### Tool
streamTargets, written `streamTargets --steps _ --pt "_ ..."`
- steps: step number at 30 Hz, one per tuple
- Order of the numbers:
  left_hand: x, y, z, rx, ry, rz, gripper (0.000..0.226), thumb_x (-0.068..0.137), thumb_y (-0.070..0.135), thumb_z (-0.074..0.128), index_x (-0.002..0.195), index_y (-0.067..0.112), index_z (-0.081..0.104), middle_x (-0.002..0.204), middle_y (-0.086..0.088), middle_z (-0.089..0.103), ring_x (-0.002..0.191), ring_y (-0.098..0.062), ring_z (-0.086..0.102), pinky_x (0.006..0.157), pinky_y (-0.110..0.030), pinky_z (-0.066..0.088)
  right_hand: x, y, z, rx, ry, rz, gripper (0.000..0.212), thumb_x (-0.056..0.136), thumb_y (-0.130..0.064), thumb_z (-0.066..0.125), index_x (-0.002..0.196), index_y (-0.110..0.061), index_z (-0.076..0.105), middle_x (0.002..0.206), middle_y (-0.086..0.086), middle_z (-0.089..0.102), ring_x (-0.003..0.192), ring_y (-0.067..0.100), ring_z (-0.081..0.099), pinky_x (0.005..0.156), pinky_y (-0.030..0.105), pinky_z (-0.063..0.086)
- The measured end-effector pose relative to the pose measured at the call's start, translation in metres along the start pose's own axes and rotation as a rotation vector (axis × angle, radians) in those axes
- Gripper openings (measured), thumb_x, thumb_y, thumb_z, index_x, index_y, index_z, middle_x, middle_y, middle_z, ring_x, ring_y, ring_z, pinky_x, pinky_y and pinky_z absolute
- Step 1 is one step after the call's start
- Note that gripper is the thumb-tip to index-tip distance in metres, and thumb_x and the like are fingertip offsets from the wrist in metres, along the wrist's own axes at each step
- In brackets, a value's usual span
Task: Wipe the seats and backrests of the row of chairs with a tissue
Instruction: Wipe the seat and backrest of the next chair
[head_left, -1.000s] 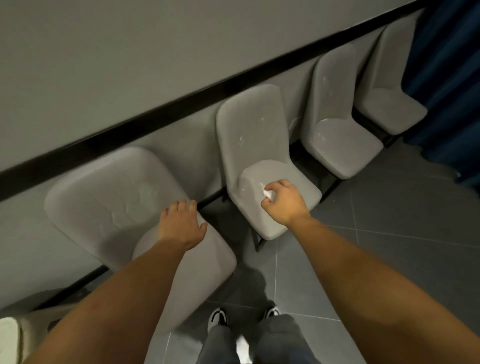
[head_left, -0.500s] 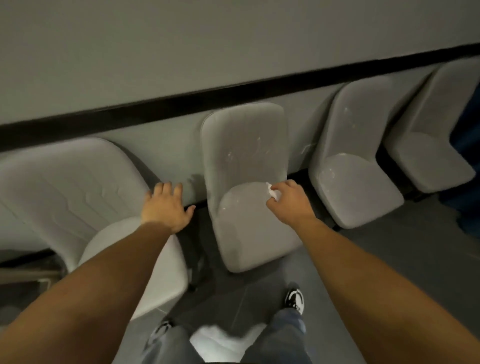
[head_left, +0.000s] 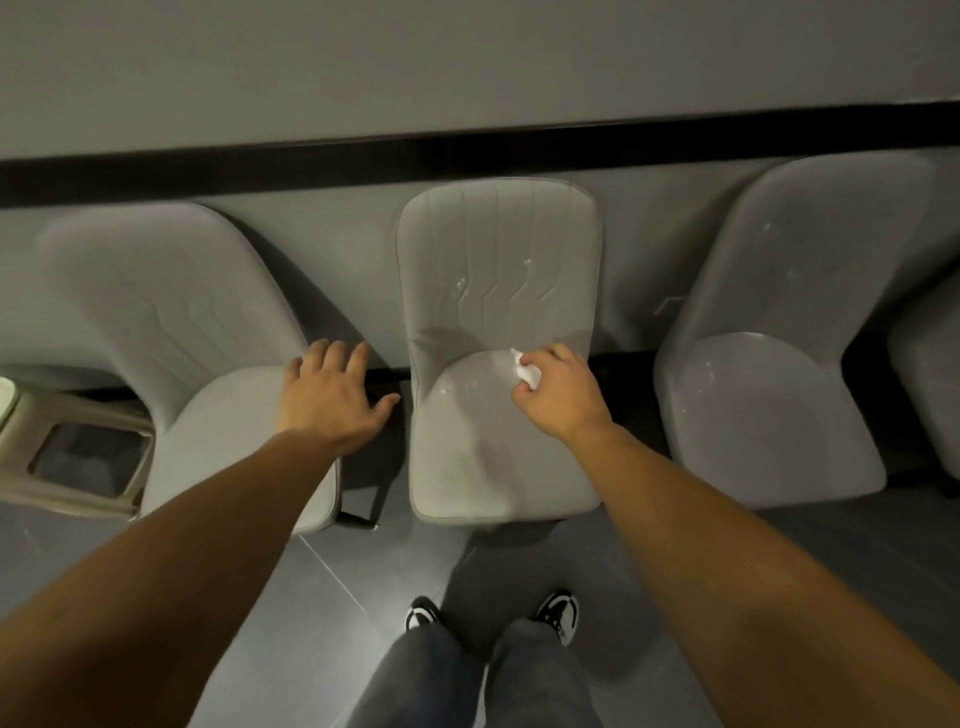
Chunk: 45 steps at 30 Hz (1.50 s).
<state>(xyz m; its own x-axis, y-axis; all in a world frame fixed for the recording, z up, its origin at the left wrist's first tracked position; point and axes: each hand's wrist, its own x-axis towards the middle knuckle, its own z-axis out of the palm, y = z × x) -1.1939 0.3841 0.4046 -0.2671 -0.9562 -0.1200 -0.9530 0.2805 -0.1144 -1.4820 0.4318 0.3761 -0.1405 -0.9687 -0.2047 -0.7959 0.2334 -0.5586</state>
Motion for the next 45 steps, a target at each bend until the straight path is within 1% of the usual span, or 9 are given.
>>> streamTargets --steps 9,21,28,30,32,35,38,41,45 --pt "0.024 0.028 0.119 -0.080 -0.092 -0.066 0.084 0.087 0.074 0.028 0.153 0.023 0.020 0.156 -0.007 0.028 0.146 -0.029 0.017 0.118 -0.048 0.020 0.064 0.053 0.077 -0.072 -0.026 -0.051 0.041 0.089 -0.029 0.057 0.129 -0.020 0.061 0.133 0.001 0.051 0.122 0.025 0.045 0.102 0.035 0.043" --pt "0.102 0.005 0.319 -0.138 -0.018 -0.200 0.089 0.085 0.079 0.024 0.153 0.022 0.017 0.158 -0.008 0.024 0.148 -0.029 0.012 0.119 -0.049 0.017 0.189 0.133 0.277 -0.101 0.090 -0.232 0.051 0.084 -0.034 0.047 0.127 -0.013 0.066 0.133 0.006 0.058 0.135 0.030 0.042 0.113 0.039 0.035" --pt "0.156 0.026 0.403 -0.222 0.083 -0.205 0.093 0.085 0.082 0.021 0.153 0.018 0.019 0.157 -0.009 0.026 0.148 -0.029 0.011 0.118 -0.051 0.018 0.253 0.174 0.358 -0.156 0.229 -0.383 0.047 0.086 -0.036 0.045 0.117 -0.011 0.071 0.117 0.011 0.067 0.119 0.040 0.057 0.101 0.042 0.044" --pt "0.176 0.026 0.417 -0.268 0.131 -0.231 0.094 0.085 0.082 0.017 0.153 0.017 0.019 0.158 -0.010 0.026 0.148 -0.028 0.011 0.118 -0.050 0.018 0.264 0.175 0.374 -0.232 0.126 -0.318 0.059 0.091 -0.048 0.037 0.137 -0.019 0.059 0.141 0.010 0.055 0.135 0.037 0.045 0.111 0.045 0.034" --pt "0.194 0.027 0.425 -0.295 0.214 -0.222 0.092 0.087 0.080 0.017 0.152 0.015 0.023 0.156 -0.010 0.030 0.148 -0.028 0.014 0.118 -0.050 0.020 0.275 0.179 0.394 -0.338 -0.024 -0.213 0.070 0.094 -0.066 0.027 0.155 -0.033 0.031 0.165 0.000 0.024 0.152 0.026 0.014 0.122 0.047 0.011" --pt "0.221 0.033 0.429 -0.378 0.349 -0.246 0.084 0.092 0.073 0.026 0.148 0.011 0.033 0.151 -0.011 0.039 0.145 -0.028 0.023 0.117 -0.048 0.024 0.286 0.181 0.411 -0.392 -0.027 -0.168 0.082 0.089 -0.081 0.018 0.158 -0.039 0.011 0.169 -0.006 0.001 0.154 0.020 -0.011 0.122 0.051 -0.007" --pt "0.248 0.037 0.431 -0.468 0.379 -0.302 0.082 0.091 0.071 0.034 0.139 0.005 0.043 0.142 -0.016 0.048 0.137 -0.031 0.037 0.113 -0.047 0.032 0.291 0.182 0.416 -0.397 0.022 -0.179 0.080 0.089 -0.080 0.016 0.158 -0.040 0.012 0.169 -0.007 0.000 0.154 0.019 -0.013 0.121 0.053 -0.009" --pt "0.254 0.042 0.436 -0.618 0.415 -0.330 0.070 0.089 0.068 0.045 0.123 0.006 0.051 0.116 -0.016 0.064 0.108 -0.036 0.059 0.089 -0.043 0.048 0.290 0.184 0.419 -0.371 0.064 -0.192 0.075 0.092 -0.077 0.015 0.157 -0.040 0.013 0.168 -0.007 0.003 0.154 0.019 -0.012 0.121 0.053 -0.009" --pt "0.254 0.049 0.446 -0.790 0.483 -0.348 0.057 0.088 0.061 0.054 0.115 0.010 0.050 0.101 -0.012 0.068 0.093 -0.038 0.062 0.076 -0.038 0.046 0.289 0.187 0.426 -0.358 0.160 -0.216 0.073 0.094 -0.072 0.018 0.157 -0.037 0.017 0.168 -0.004 0.010 0.154 0.021 -0.006 0.122 0.053 -0.006"
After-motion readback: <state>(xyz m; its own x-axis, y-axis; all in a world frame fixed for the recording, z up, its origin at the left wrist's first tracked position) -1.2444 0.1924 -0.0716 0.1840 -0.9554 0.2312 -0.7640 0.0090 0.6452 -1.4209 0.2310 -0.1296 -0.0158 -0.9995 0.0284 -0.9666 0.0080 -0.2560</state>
